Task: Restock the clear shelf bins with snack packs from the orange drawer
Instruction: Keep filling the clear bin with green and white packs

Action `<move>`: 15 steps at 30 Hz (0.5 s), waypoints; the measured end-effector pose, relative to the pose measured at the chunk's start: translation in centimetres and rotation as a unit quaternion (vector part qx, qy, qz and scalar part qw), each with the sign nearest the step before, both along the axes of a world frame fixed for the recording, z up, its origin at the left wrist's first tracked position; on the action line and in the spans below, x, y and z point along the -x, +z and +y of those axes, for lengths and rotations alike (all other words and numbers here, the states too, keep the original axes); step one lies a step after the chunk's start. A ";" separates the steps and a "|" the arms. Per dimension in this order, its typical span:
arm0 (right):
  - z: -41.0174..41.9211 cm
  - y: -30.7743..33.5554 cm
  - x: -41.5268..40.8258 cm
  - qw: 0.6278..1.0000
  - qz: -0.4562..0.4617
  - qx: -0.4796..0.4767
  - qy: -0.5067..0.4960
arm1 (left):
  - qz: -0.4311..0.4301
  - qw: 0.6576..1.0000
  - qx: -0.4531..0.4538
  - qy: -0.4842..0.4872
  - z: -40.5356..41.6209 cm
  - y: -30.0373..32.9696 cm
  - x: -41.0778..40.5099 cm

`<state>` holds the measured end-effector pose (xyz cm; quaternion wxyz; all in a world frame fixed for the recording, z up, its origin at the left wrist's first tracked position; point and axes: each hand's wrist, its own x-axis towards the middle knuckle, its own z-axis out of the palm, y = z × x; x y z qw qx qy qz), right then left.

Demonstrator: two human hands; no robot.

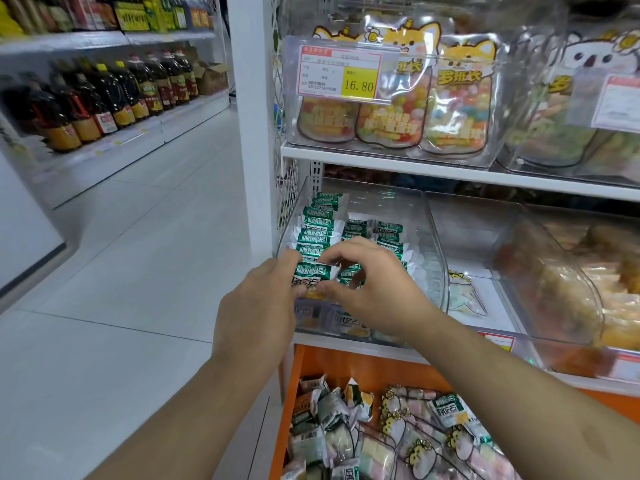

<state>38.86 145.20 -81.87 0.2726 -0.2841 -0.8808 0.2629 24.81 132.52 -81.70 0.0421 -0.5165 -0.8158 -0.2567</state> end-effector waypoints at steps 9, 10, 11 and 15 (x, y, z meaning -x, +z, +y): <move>-0.5 0.2 -0.1 0.999 -0.028 -0.004 -0.018 | 0.032 0.999 0.016 0.010 0.0 0.2 0.3; -0.6 0.2 0.0 0.999 -0.027 -0.001 -0.019 | 0.029 0.999 0.018 0.009 -0.1 0.2 0.3; -0.7 0.1 0.0 0.999 -0.026 -0.001 -0.020 | 0.026 0.999 0.019 0.008 -0.1 0.2 0.4; -0.9 0.1 0.4 0.999 -0.031 -0.022 -0.027 | 0.020 1.000 0.011 0.005 -0.2 0.1 0.5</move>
